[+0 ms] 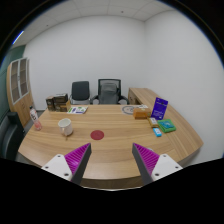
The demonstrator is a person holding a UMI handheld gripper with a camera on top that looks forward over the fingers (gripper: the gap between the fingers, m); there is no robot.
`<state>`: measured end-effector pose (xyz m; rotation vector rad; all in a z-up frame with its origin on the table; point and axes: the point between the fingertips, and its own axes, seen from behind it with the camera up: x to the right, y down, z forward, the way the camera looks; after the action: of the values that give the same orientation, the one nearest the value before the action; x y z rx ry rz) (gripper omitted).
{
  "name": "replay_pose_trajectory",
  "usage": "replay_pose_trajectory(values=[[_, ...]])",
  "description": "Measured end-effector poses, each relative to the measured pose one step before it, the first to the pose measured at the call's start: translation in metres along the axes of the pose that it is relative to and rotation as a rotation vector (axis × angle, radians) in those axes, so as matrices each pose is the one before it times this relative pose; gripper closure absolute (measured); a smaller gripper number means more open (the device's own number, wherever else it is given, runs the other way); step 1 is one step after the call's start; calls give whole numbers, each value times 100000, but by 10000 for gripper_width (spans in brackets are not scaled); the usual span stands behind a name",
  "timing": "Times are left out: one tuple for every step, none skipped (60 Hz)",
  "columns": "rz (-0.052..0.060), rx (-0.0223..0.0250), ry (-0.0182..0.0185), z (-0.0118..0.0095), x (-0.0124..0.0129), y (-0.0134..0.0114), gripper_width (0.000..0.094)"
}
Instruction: Pour water
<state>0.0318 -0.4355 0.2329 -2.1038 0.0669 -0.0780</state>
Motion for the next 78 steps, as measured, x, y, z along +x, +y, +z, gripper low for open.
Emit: replay_pose_trajectory(values=[[-110, -185, -116, 43, -64, 40, 80], [-117, -218, -206, 68, -140, 63, 80], [-174, -228, -159, 123, -142, 66, 78], [-219, -264, -249, 197, -215, 69, 80], [-241, -296, -239, 225, -240, 63, 80], [-202, -308, -201, 238, -252, 59, 80], [-190, -284, -169, 248, -281, 69, 81], [-137, -259, -135, 187, -290, 60, 81], [-204, -187, -184, 205, -336, 70, 80], [-161, -167, -230, 164, -367, 59, 81], [-189, -153, -241, 154, -419, 88, 82], [-221, -219, -267, 116, -463, 83, 82], [-165, -254, -163, -255, -479, 136, 81], [-276, -279, -326, 325, -647, 147, 82], [-392, -363, -332, 231, -596, 91, 82], [-367, -255, -332, 187, -659, 104, 80], [-387, -172, -332, 188, -652, 93, 81], [-431, -130, -390, 179, -698, 65, 80], [-478, -189, -436, 155, -778, 88, 79], [-544, -242, -412, 205, -771, 127, 81], [-627, -553, -213, 29, -836, -62, 81], [-425, 107, -207, 339, -673, 266, 80], [-506, -483, 77, 57, -823, -70, 78], [-304, 163, -89, 356, -737, 218, 79], [-437, -386, -80, 92, -914, -90, 79], [-320, -16, -325, 229, -961, 54, 78], [-132, 379, -465, 388, -940, 177, 81], [-133, 93, -435, 262, -981, 41, 79], [-42, -326, -252, 136, -1053, -95, 79], [155, 39, -304, 479, -953, 287, 79], [14, -459, -313, 285, -1110, 158, 79], [-75, -693, -462, 165, -1262, -54, 82], [11, -63, -667, 317, -1248, 7, 80], [91, 148, -655, 345, -1246, -38, 79], [126, 211, -534, 359, -1182, -63, 79], [101, 318, -363, 515, -1116, 118, 79], [-179, -526, -86, 265, -1230, -127, 81], [-263, -266, -163, 372, -1176, -16, 80], [-309, -2, -240, 407, -1220, -104, 78], [-299, 355, -272, 420, -1218, -190, 77], [-240, 533, -130, 407, -1161, -230, 76], [-142, 532, -186, 445, -1171, -221, 76], [-13, 434, -425, 496, -1274, -218, 77], [51, 275, -619, 494, -1278, -194, 77], [91, 90, -862, 509, -1336, -142, 77], [107, 21, -978, 558, -1327, -133, 76], [131, 7, -926, 608, -1277, -163, 74], [121, 23, -976, 589, -1289, -189, 77], [77, 212, -816, 596, -1180, -214, 77], [17, 281, -702, 649, -1107, -212, 78], [-68, 370, -535, 674, -1053, -210, 78], [-172, 523, -494, 657, -1003, -260, 74], [-220, 760, -403, 687, -934, -323, 76], [-254, 842, -297, 671, -912, -309, 76], [-293, 834, -245, 670, -871, -291, 76], [-275, 822, -257, 724, -844, -285, 77], [-189, 875, -243, 721, -803, -280, 76], [-136, 895, -247, 915, -712, -269, 75], [2, 745, -231, 756, -756, -265, 76], [108, 449, -205, 722, -648, -196, 76], [178, 302, -306, 791, -635, -164, 75], [288, 337, -320, 757, -612, -180, 76], [394, 368, -308, 824, -604, -196, 76], [410, 294, -199, 787, -522, -144, 76], [397, 230, -132, 819, -452, -125, 78], [409, 254, -69, 823, -415, -144, 76], [273, 449, -106, 713, -253, -147, 79], [324, 435, 36, 807, -273, -145, 78], [455, 459, 166, 680, -324, -154, 76], [405, 456, 362, 726, -211, -142, 76], [409, 360, 428, 680, -158, -124, 76], [358, 311, 354, 694, -141, -113, 77], [367, 287, 257, 693, -153, -111, 75], [379, 311, 193, 659, -129, -119, 75], [508, 492, 210, 674, -111, -136, 77], [620, 685, 359, 621, -43, -187, 75], [649, 629, 539, 610, 42, -154, 77], [601, 306, 477, 546, 24, -101, 77]])
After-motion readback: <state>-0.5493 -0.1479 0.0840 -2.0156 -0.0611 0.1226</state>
